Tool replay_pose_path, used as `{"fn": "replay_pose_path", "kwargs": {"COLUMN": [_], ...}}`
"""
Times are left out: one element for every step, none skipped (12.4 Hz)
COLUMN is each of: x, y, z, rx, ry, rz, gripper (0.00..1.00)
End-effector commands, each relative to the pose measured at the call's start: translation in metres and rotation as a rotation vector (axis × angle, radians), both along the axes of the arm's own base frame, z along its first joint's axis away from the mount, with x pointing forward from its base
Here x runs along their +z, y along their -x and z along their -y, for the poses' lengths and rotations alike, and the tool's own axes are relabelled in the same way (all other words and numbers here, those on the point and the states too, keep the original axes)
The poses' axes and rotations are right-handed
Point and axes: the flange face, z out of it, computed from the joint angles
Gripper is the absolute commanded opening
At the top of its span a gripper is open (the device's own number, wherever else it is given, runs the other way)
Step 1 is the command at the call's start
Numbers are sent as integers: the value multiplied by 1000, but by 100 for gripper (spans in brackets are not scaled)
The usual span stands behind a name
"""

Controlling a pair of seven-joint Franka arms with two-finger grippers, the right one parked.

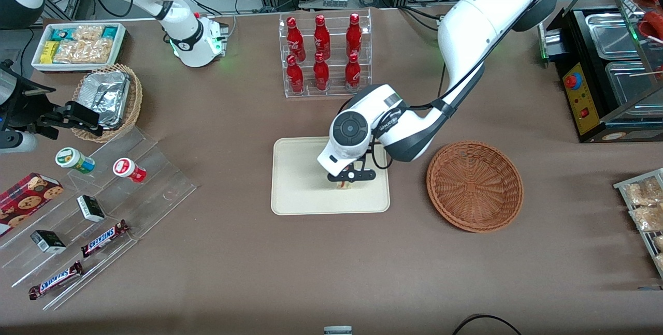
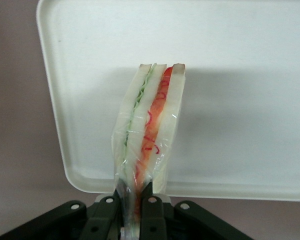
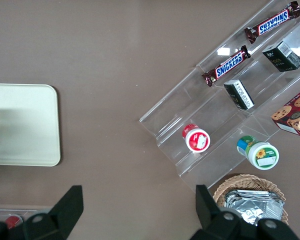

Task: Place sandwich from basket to tray
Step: 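Lower the sandwich onto the tray and open the left gripper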

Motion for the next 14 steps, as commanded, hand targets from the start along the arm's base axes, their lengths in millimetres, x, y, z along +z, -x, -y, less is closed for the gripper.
{"fn": "replay_pose_path", "kwargs": {"x": [-5, -13, -16, -17, -15, -8, -2, -2, -4, -8, -7, -7, -8, -11], "y": [-6, -7, -4, -6, -7, -9, -4, -3, -4, -5, -3, -2, -2, -2], "z": [1, 6, 14, 16, 16, 18, 25, 28, 29, 29, 32, 33, 34, 35], "rx": [33, 67, 74, 76, 80, 83, 73, 72, 89, 99, 94, 93, 93, 92], "ry": [-80, -108, -120, -122, -118, -114, -121, -129, -136, -138, -137, -138, -136, -133], "rz": [6, 3, 1, 1, 0, 2, 0, -8, -12, -15, -12, -9, -9, -9], "gripper": [0, 0, 0, 0, 0, 0, 0, 0, 0, 0, 0, 0, 0, 0]}}
